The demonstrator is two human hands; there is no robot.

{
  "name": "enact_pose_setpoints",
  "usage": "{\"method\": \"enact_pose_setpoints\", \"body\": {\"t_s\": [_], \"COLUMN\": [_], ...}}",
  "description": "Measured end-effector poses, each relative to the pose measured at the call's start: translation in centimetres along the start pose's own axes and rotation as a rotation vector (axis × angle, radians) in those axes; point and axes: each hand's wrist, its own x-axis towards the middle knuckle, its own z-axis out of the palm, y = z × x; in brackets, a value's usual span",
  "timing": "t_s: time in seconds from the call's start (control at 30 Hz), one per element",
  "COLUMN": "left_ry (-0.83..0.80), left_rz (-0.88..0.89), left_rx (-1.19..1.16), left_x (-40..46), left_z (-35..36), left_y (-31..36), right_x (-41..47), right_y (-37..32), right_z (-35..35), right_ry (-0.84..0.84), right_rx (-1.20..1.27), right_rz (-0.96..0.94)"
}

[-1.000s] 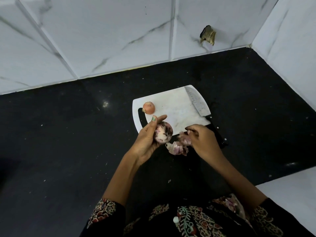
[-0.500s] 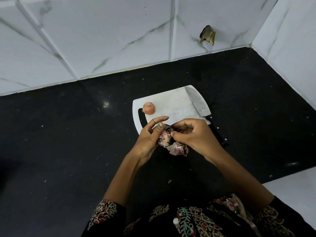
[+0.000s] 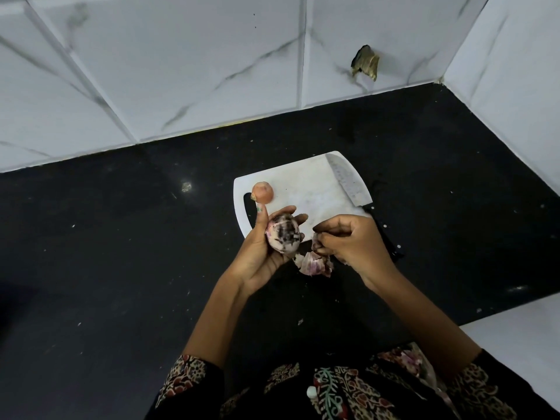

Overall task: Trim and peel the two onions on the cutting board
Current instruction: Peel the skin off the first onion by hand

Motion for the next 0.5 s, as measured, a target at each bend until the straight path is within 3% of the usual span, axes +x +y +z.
{"method": "enact_pose_setpoints", "body": {"t_s": [0.1,0.17,0.23,0.37,0.5], "left_ry": [0.005,0.042,0.097,0.141,0.138], "left_rz": [-0.020,-0.030,-0.036,-0.034,-0.011], "left_rx": [-0.104,-0.104,-0.050,0.026,0.128], "left_x": [0.2,0.3,0.4,0.5,0.5], "left_z": [-0.2,-0.2,-0.1,0.1,0.4], "left_y": [0.1,0.1,0.1,0.1,0.0], "right_x": [0.7,1.0,0.9,0.2,-0.4], "right_y": [1.2,1.5,1.7,0.6,-1.3], "right_z": [-0.5,-0.7,-0.6,-0.2,0.5], "right_ry": [0.027,-0.066,-0.096,0.032,-0.072], "right_rx": [-0.321,-0.637,-0.776,-0.517,-0.297], "right_rz": [-0.089,-0.144,-0.219,-0.277,-0.201]}}
